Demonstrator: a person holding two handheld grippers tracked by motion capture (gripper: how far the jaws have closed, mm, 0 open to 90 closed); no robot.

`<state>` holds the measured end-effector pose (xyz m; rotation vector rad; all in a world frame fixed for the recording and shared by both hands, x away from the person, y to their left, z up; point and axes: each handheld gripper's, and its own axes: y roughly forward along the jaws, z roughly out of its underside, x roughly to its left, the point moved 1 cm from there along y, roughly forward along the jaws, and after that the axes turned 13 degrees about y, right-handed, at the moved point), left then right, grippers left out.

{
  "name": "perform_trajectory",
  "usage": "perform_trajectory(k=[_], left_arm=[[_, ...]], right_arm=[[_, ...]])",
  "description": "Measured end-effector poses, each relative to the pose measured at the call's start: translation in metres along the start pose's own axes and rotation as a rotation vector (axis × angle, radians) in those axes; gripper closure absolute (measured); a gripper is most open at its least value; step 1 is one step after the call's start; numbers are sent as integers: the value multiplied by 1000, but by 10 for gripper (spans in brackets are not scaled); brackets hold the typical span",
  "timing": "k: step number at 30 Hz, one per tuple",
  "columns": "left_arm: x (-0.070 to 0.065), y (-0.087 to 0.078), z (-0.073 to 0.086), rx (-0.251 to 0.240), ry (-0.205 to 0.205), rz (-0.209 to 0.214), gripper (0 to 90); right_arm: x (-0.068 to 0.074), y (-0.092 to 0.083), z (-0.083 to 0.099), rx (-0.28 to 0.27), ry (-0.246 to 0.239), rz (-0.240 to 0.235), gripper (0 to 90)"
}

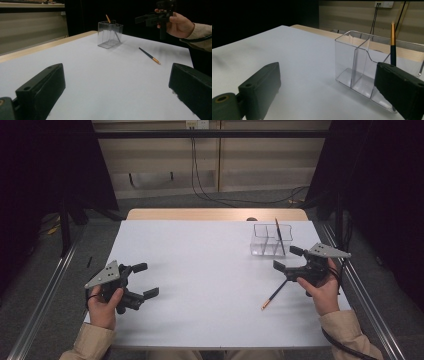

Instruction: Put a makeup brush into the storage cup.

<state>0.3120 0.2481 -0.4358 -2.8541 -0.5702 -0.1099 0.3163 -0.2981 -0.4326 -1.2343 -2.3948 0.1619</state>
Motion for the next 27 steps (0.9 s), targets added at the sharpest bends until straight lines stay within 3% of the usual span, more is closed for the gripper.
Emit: perform_trajectory(k=[17,27], left_arm=[[2,5,2,3,-2,10,7],[1,6,-2,3,6,10,6]], right_arm=[[-8,9,-7,4,10,15,68],[-6,18,-10,111,-11,-12,57]])
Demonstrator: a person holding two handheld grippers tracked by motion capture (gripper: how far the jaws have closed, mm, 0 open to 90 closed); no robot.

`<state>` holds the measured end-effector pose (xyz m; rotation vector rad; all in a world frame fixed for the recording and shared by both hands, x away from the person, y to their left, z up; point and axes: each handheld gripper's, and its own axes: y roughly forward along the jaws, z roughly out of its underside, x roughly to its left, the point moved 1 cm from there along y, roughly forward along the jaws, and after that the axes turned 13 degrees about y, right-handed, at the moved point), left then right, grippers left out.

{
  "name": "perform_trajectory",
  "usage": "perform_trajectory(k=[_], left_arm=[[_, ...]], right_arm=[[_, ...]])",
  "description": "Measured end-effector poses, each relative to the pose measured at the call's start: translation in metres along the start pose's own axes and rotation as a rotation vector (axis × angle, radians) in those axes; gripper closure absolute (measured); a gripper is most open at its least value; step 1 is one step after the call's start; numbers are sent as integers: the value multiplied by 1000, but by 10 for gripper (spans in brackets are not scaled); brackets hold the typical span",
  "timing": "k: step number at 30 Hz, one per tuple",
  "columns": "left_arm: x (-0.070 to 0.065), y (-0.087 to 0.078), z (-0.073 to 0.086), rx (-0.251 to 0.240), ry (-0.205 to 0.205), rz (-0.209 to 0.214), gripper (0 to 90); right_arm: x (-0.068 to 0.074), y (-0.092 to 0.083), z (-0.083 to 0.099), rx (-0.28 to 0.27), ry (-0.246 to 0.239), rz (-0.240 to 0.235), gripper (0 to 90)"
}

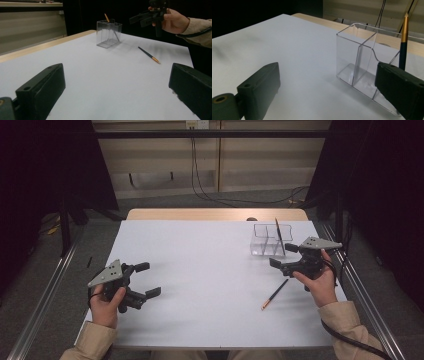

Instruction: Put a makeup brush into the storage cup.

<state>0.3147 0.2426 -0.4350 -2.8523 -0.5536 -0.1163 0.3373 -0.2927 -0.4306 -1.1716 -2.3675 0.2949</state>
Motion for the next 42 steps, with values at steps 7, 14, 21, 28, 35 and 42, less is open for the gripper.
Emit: perform_trajectory(k=[7,14,21,28,35,42], left_arm=[[-2,4,-1,8,0,7,7],[-2,4,0,7,-5,7,6],[-2,1,-1,6,-1,3,6],[-2,-3,0,9,-5,-6,6],[-1,-1,-1,6,-2,-4,6],[1,2,0,10,-2,2,6]], right_arm=[[1,-2,-5,94,-24,1,53],[-4,-5,-9,197,-65,-7,59],[-2,-5,-11,248,-93,-12,59],[-4,-2,-11,309,-125,-11,61],[-6,1,-8,371,-152,-11,68],[-6,4,-7,470,-196,-22,71]])
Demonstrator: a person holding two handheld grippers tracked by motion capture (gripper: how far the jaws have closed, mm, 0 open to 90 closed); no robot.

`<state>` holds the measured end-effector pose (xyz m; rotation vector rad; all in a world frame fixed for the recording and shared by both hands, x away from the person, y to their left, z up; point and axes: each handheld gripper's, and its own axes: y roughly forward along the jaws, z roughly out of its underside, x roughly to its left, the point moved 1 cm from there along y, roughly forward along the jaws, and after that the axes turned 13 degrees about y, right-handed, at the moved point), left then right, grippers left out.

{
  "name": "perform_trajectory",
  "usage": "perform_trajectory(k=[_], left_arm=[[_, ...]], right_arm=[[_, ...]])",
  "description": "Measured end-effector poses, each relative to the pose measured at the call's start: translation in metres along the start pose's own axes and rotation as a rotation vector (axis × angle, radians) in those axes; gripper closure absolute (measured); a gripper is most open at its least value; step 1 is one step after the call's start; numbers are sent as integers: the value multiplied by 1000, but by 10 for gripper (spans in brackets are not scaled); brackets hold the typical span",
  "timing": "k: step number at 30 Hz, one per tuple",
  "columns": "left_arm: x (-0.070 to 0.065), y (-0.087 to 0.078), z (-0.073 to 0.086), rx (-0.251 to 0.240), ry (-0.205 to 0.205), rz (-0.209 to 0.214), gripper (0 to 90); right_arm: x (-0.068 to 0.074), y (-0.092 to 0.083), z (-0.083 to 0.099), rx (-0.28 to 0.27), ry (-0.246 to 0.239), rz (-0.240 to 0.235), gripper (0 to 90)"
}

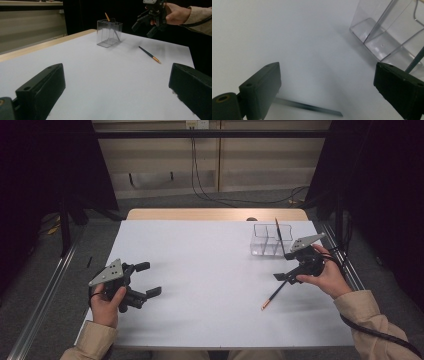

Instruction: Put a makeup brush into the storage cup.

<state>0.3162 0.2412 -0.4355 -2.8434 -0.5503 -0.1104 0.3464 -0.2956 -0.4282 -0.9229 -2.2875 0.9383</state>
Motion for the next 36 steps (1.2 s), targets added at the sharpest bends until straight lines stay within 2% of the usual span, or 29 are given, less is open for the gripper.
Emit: perform_trajectory(k=[13,16,25,27,36], left_arm=[[-3,-2,-1,-1,5,-6,6],[-3,-2,-1,-3,3,-2,6],[-2,1,-1,-4,-3,-2,6],[-2,1,0,-4,-2,1,6],[-2,2,0,-3,-4,1,6]], right_arm=[[4,3,4,168,-86,-7,94],[5,2,4,193,-89,-7,93],[5,6,7,248,-108,-1,101],[6,7,7,265,-130,0,103],[7,13,12,292,-142,-7,98]])
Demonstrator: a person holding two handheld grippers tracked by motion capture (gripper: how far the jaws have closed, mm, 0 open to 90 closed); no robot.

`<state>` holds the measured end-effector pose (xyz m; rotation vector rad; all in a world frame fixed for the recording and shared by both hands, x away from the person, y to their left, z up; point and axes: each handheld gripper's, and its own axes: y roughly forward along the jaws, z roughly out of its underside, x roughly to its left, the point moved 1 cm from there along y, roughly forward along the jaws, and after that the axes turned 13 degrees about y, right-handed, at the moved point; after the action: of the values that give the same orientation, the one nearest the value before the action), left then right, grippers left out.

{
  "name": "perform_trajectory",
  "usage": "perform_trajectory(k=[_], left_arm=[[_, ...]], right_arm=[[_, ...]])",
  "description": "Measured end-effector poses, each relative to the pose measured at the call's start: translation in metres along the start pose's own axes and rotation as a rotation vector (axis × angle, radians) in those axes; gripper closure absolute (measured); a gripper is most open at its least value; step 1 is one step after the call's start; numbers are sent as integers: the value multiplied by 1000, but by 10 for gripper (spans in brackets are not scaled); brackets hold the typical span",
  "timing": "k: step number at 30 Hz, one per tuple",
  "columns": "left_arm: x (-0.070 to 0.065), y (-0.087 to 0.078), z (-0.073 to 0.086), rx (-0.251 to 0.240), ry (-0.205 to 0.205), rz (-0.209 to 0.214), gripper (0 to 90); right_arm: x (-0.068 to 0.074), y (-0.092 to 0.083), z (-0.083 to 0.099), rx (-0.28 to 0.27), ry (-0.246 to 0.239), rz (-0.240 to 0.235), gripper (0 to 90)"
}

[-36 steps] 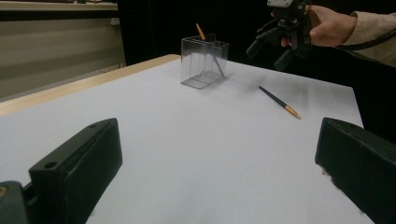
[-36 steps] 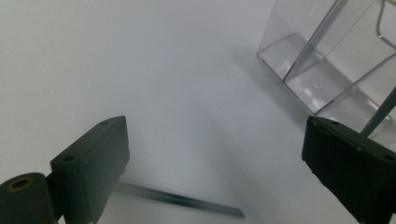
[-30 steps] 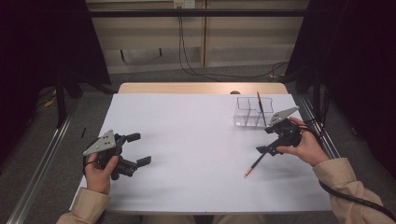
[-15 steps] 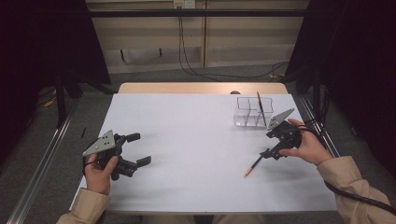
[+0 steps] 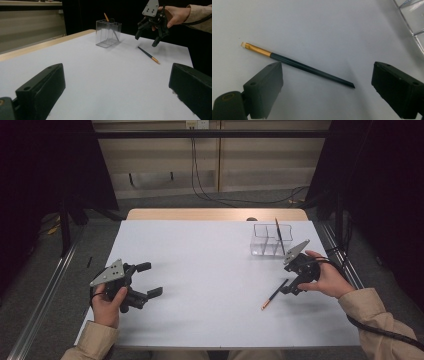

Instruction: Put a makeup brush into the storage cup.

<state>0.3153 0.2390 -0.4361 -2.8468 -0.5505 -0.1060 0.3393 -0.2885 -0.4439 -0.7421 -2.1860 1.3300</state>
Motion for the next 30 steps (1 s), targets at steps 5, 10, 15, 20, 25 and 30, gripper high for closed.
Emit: perform_trajectory(k=[5,10,15,20,25,30], left_arm=[[0,0,1,0,-4,1,6],[0,0,1,1,-2,0,6],[0,0,1,4,-1,0,6],[0,1,1,3,-3,1,6],[0,1,1,3,1,1,7],[1,-1,1,4,-1,-4,6]], right_arm=[[2,7,2,12,-4,-16,105],[3,12,4,21,-13,-24,108],[3,18,8,30,-6,-29,112],[3,20,8,28,-15,-35,131],[4,23,7,41,-23,-38,140],[2,23,9,45,-2,-27,149]])
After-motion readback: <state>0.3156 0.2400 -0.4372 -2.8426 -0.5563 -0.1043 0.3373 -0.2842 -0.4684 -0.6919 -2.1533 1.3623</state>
